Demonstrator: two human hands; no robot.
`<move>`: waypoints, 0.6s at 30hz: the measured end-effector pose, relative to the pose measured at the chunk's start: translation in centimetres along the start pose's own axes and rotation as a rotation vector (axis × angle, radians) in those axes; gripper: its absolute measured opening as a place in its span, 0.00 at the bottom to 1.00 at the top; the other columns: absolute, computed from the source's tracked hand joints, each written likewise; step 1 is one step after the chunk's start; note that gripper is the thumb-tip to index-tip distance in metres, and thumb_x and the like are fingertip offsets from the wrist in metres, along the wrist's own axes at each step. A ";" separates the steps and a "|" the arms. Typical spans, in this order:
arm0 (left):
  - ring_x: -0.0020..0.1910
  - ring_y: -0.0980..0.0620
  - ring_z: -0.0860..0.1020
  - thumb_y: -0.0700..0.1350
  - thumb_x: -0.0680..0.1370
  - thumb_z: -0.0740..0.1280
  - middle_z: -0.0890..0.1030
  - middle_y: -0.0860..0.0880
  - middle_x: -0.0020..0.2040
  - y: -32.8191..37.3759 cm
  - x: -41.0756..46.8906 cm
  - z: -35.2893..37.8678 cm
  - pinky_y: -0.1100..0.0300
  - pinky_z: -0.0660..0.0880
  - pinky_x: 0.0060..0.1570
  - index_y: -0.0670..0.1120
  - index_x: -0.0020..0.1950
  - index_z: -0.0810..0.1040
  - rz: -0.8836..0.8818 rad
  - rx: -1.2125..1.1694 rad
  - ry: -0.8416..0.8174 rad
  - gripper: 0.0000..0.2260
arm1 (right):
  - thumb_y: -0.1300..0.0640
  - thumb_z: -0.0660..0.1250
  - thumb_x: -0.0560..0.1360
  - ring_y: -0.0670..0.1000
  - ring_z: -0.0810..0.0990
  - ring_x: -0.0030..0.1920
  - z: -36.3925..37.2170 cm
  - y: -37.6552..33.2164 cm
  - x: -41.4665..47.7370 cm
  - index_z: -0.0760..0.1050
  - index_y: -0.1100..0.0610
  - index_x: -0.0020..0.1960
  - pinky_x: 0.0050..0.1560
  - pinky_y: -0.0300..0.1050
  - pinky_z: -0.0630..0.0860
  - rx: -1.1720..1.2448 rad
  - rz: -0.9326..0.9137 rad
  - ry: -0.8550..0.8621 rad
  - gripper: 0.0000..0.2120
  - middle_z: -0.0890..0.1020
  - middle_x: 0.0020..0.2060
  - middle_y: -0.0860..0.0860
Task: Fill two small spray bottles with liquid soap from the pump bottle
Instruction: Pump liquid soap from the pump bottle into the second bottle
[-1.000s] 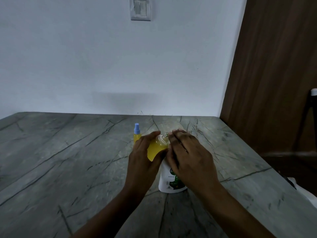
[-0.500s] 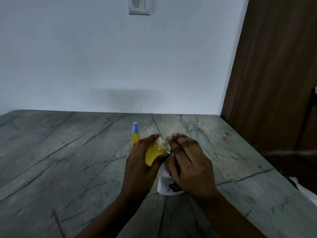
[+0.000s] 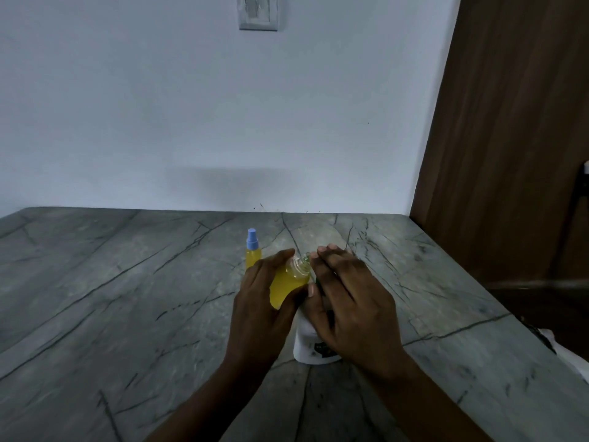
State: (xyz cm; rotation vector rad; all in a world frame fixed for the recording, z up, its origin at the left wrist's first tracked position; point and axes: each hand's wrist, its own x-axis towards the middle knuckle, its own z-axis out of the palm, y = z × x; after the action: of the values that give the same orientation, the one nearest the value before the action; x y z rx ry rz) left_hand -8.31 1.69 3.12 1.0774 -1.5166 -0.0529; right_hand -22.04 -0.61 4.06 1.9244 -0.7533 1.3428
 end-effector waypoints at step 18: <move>0.51 0.72 0.71 0.51 0.70 0.68 0.71 0.65 0.52 0.5 0.3 -0.2 0.77 0.68 0.47 0.55 0.60 0.70 -0.030 -0.006 -0.006 0.20 | 0.55 0.56 0.79 0.54 0.78 0.55 -0.5 0.2 1.0 0.81 0.66 0.53 0.59 0.43 0.72 0.024 0.029 -0.033 0.19 0.82 0.51 0.60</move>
State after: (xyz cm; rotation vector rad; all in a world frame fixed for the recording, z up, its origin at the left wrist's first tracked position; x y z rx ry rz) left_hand -8.44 1.90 3.70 1.0957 -1.5051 -0.0815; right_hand -22.20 -0.44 5.15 1.9658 -0.7873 1.3460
